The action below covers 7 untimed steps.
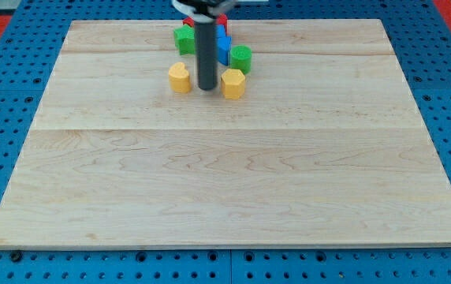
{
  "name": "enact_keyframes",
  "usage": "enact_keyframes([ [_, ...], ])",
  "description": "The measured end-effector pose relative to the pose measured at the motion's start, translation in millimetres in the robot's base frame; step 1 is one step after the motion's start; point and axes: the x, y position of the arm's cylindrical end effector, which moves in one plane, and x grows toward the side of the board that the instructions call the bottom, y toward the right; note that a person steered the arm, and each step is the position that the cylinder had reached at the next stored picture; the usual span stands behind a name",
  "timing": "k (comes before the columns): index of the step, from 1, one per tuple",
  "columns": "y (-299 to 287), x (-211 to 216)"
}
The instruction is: Push the yellow heart into the yellow hexagon
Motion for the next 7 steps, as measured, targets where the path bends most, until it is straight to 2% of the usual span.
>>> enact_keyframes([
  [1, 4.7, -55.6],
  [3, -145.1, -69.7],
  [5, -143.9, -47.0],
  [7, -139.7, -52.9],
])
